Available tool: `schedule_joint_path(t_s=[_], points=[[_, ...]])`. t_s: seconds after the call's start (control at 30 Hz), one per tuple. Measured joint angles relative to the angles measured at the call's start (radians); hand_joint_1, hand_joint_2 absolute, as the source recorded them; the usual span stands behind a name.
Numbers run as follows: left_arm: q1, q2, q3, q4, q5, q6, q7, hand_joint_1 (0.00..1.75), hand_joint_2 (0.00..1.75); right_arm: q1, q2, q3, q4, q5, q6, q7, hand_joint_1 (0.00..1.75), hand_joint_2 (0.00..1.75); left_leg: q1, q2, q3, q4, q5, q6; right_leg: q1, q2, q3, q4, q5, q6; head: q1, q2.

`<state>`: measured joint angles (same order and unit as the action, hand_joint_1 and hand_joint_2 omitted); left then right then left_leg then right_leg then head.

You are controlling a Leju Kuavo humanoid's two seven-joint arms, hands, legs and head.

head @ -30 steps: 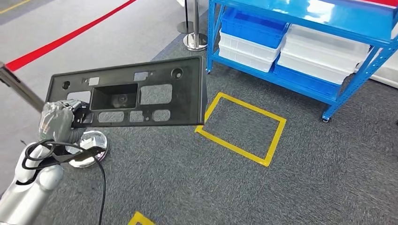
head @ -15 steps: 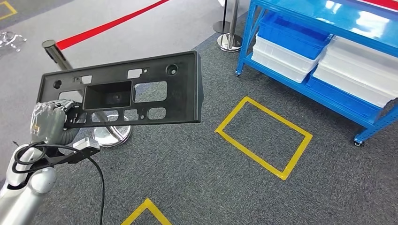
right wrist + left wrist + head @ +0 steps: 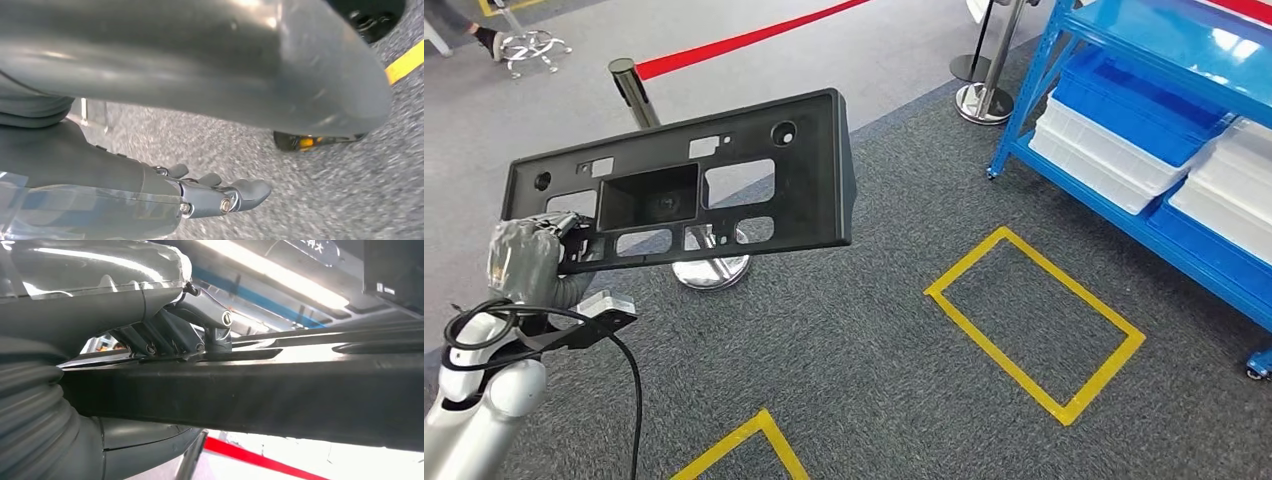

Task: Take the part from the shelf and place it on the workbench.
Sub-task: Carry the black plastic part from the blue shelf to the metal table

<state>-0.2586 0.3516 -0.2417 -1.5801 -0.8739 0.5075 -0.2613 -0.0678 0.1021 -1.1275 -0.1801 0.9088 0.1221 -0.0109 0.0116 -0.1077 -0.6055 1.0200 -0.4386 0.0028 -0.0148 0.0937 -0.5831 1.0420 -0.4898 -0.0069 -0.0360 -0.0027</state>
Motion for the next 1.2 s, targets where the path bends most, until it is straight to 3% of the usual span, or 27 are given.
schedule_joint_path(t_s=[0.07, 0.1, 0.17, 0.23, 0.3, 0.33, 0.37, 0.43, 0.5, 0.57, 0.6, 0.67, 0.73, 0.77, 0.8, 0.83, 0.9, 0.97, 1.03, 1.1, 1.17, 1.2], points=[[0.013, -0.004, 0.007, -0.009, -0.006, -0.002, 0.000, 1.75, 1.75, -0.002, 0.001, 0.000, 0.000, 0.000, 0.000, 0.000, 0.00, 0.00, 0.004, -0.025, -0.006, -0.002, 0.005, -0.014, 0.002, -0.014, 0.004, -0.008, -0.001, -0.006, 0.000, 0.000], [0.019, -0.005, 0.012, -0.013, -0.008, -0.002, 0.000, 1.75, 1.75, -0.002, 0.002, 0.000, 0.000, 0.000, 0.000, 0.000, 0.00, 0.00, 0.005, -0.021, -0.008, 0.000, 0.003, -0.020, 0.001, -0.026, 0.008, -0.014, 0.000, -0.011, 0.000, 0.000], [0.023, -0.006, 0.020, -0.021, -0.012, -0.002, -0.001, 1.75, 1.75, -0.001, 0.004, 0.000, 0.000, -0.001, 0.000, 0.000, 0.00, 0.00, 0.002, 0.026, -0.033, 0.052, -0.028, -0.029, -0.003, -0.056, 0.018, -0.026, 0.003, -0.021, 0.000, 0.000], [0.026, -0.009, 0.024, -0.026, -0.020, -0.001, 0.000, 1.75, 1.75, 0.002, 0.004, -0.001, 0.000, -0.001, 0.000, -0.003, 0.00, 0.00, 0.004, 0.083, -0.091, 0.176, -0.087, -0.036, 0.000, -0.087, 0.024, -0.028, -0.001, -0.029, 0.000, 0.000], [0.035, -0.011, 0.026, -0.029, -0.034, -0.003, 0.001, 1.75, 1.75, 0.002, 0.003, -0.001, 0.000, -0.001, 0.002, -0.007, 0.00, 0.00, 0.009, 0.098, -0.137, 0.269, -0.112, -0.042, 0.003, -0.116, 0.026, -0.027, -0.005, -0.031, 0.000, 0.000], [0.039, -0.011, 0.028, -0.030, -0.040, -0.004, 0.002, 1.75, 1.75, 0.002, 0.003, -0.001, 0.000, -0.002, 0.002, -0.008, 0.00, 0.00, 0.010, 0.102, -0.134, 0.264, -0.099, -0.043, 0.004, -0.131, 0.027, -0.026, -0.008, -0.030, 0.000, 0.000], [0.042, -0.011, 0.029, -0.031, -0.045, -0.006, 0.004, 1.75, 1.75, 0.001, 0.003, -0.001, 0.000, -0.003, 0.003, -0.009, 0.00, 0.00, 0.010, 0.108, -0.110, 0.218, -0.070, -0.042, 0.004, -0.144, 0.030, -0.025, -0.011, -0.029, 0.000, 0.000], [0.042, -0.011, 0.035, -0.036, -0.049, -0.013, 0.008, 1.75, 1.75, 0.000, 0.003, -0.002, 0.000, -0.004, 0.004, -0.010, 0.00, 0.00, 0.004, 0.144, -0.035, 0.079, -0.014, -0.036, 0.007, -0.167, 0.036, -0.022, -0.020, -0.023, 0.000, 0.000], [0.040, -0.011, 0.040, -0.043, -0.051, -0.024, 0.013, 1.75, 1.75, 0.000, 0.003, -0.002, 0.000, -0.006, 0.003, -0.010, 0.00, 0.00, -0.006, 0.169, 0.003, 0.005, 0.002, -0.024, 0.012, -0.186, 0.041, -0.022, -0.025, -0.014, 0.000, 0.000], [0.040, -0.010, 0.043, -0.046, -0.053, -0.031, 0.015, 1.75, 1.75, -0.004, 0.004, -0.002, 0.000, -0.007, 0.003, -0.009, 0.00, 0.00, -0.011, 0.152, 0.002, -0.001, 0.002, -0.012, 0.013, -0.206, 0.046, -0.026, -0.027, -0.005, 0.000, 0.000], [0.041, -0.010, 0.045, -0.047, -0.055, -0.032, 0.016, 1.75, 1.75, -0.006, 0.004, -0.002, 0.000, -0.008, 0.003, -0.008, 0.00, 0.00, -0.009, 0.142, 0.004, -0.007, 0.005, -0.007, 0.012, -0.206, 0.049, -0.025, -0.031, 0.000, 0.000, 0.000], [0.039, -0.010, 0.047, -0.051, -0.056, -0.034, 0.016, 1.75, 1.75, -0.007, 0.005, -0.002, 0.000, -0.008, 0.003, -0.006, 0.00, 0.00, -0.004, 0.122, 0.009, -0.020, 0.012, 0.006, 0.009, -0.169, 0.035, 0.016, -0.062, 0.007, 0.000, 0.000], [0.036, -0.010, 0.047, -0.053, -0.057, -0.035, 0.016, 1.75, 1.75, -0.005, 0.005, -0.002, 0.000, -0.008, 0.003, -0.004, 0.00, 0.00, -0.001, 0.101, 0.010, -0.024, 0.015, 0.013, 0.006, -0.116, -0.025, 0.137, -0.124, 0.008, 0.000, 0.000], [0.035, -0.011, 0.046, -0.053, -0.057, -0.035, 0.016, 1.75, 1.75, -0.003, 0.005, -0.002, 0.000, -0.008, 0.003, -0.003, 0.00, 0.00, -0.002, 0.090, 0.009, -0.024, 0.015, 0.015, 0.006, -0.104, -0.062, 0.205, -0.151, 0.008, 0.000, 0.000], [0.036, -0.012, 0.046, -0.053, -0.057, -0.035, 0.016, 1.75, 1.75, -0.002, 0.006, -0.002, 0.000, -0.008, 0.003, -0.002, 0.00, 0.00, -0.002, 0.077, 0.009, -0.023, 0.015, 0.015, 0.005, -0.099, -0.090, 0.251, -0.160, 0.008, 0.000, 0.000], [0.038, -0.012, 0.046, -0.053, -0.057, -0.035, 0.016, 1.75, 1.75, -0.001, 0.006, -0.002, 0.000, -0.008, 0.003, -0.002, 0.00, 0.00, -0.002, 0.064, 0.009, -0.022, 0.015, 0.015, 0.005, -0.098, -0.102, 0.263, -0.149, 0.008, 0.000, 0.000], [0.038, -0.012, 0.046, -0.053, -0.057, -0.035, 0.016, 1.75, 1.75, 0.000, 0.007, -0.002, 0.000, -0.008, 0.003, -0.001, 0.00, 0.00, -0.002, 0.036, 0.010, -0.018, 0.013, 0.012, 0.003, -0.085, -0.072, 0.172, -0.073, 0.005, 0.000, 0.000], [0.037, -0.012, 0.046, -0.053, -0.057, -0.035, 0.017, 1.75, 1.75, 0.001, 0.006, -0.003, 0.000, -0.008, 0.003, -0.002, 0.00, 0.00, -0.002, 0.009, 0.006, -0.008, 0.008, 0.005, -0.002, -0.041, -0.023, 0.045, -0.009, 0.001, 0.000, 0.000], [0.036, -0.012, 0.047, -0.053, -0.057, -0.035, 0.018, 1.75, 1.75, 0.002, 0.005, -0.004, 0.000, -0.008, 0.003, -0.003, 0.00, 0.00, 0.000, -0.011, -0.004, -0.002, 0.007, -0.006, -0.002, -0.018, -0.006, -0.001, 0.002, -0.001, 0.000, 0.000], [0.038, -0.010, 0.049, -0.053, -0.057, -0.034, 0.018, 1.75, 1.75, -0.002, 0.007, -0.004, 0.000, -0.008, 0.003, -0.005, 0.00, 0.00, 0.005, -0.031, -0.009, -0.004, 0.009, -0.019, 0.000, -0.041, -0.002, -0.008, 0.004, -0.008, 0.000, 0.000], [0.039, -0.005, 0.054, -0.053, -0.057, -0.033, 0.017, 1.75, 1.75, -0.004, 0.009, -0.004, -0.001, -0.008, 0.003, -0.007, 0.00, 0.00, 0.005, -0.006, -0.018, 0.018, -0.006, -0.030, -0.001, -0.064, 0.007, -0.018, 0.007, -0.018, 0.000, 0.000], [0.038, -0.002, 0.056, -0.053, -0.057, -0.032, 0.017, 1.75, 1.75, -0.003, 0.010, -0.004, -0.001, -0.008, 0.003, -0.008, 0.00, 0.00, 0.003, 0.025, -0.037, 0.061, -0.029, -0.033, -0.001, -0.076, 0.011, -0.021, 0.007, -0.023, 0.000, 0.000]])
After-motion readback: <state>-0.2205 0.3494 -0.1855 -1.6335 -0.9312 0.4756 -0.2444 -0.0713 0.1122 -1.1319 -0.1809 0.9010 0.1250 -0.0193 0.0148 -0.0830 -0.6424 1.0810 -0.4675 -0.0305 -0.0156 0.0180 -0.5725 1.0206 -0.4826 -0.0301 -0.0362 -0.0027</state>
